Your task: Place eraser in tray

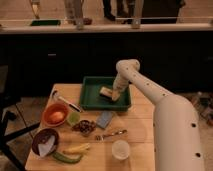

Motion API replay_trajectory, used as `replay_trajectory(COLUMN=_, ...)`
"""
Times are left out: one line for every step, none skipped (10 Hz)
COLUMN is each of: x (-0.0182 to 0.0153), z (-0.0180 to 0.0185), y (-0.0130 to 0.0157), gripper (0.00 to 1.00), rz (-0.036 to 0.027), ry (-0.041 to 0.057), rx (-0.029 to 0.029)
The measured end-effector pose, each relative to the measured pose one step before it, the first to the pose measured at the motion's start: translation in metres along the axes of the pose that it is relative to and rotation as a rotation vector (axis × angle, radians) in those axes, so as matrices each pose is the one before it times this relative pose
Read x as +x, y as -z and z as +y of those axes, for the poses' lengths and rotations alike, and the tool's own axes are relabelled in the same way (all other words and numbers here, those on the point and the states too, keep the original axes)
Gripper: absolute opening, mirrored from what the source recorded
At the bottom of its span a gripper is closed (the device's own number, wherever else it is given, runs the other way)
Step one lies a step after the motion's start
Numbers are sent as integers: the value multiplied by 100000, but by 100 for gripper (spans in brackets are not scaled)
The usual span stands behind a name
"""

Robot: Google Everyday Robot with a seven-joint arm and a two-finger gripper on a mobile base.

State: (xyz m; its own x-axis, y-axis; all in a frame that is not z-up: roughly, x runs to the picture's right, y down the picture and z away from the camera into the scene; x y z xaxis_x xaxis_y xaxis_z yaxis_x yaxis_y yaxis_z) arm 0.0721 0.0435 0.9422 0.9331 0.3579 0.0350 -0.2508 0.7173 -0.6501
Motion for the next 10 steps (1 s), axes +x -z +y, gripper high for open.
replay_trajectory(x=61, z=-43, y=40, gripper=0, rz=-229, ry=-191, rx=-52)
replay_trajectory(x=21, z=-23, y=36, gripper=0, rz=-121, ry=-3, rx=-36)
replay_trajectory(x=26, z=-29, y=62, gripper=0, rz=-143, ry=132, rx=-29)
replay_trajectory(x=16, z=-10, y=43, gripper=0, rz=-115, ry=80, rx=-32)
replay_trajectory(x=-9, z=4, y=24, gripper=0, rz=-133, ry=47, rx=-44)
replay_trajectory(x=-3, z=19, y=-47, gripper=0, rz=-92, ry=-10, rx=-114)
replay_trajectory(x=13, z=6, y=-36, gripper=0, rz=-41, ry=-33, rx=-96)
replay_trajectory(x=-11, z=-14, y=28, gripper=0, rz=-97, ry=48, rx=-38)
replay_trajectory(x=34, z=-30, y=11, gripper=0, rz=-116, ry=-25, rx=-48)
replay_trajectory(x=-7, z=6, y=4, gripper=0, rz=-48, ry=68, rx=-47)
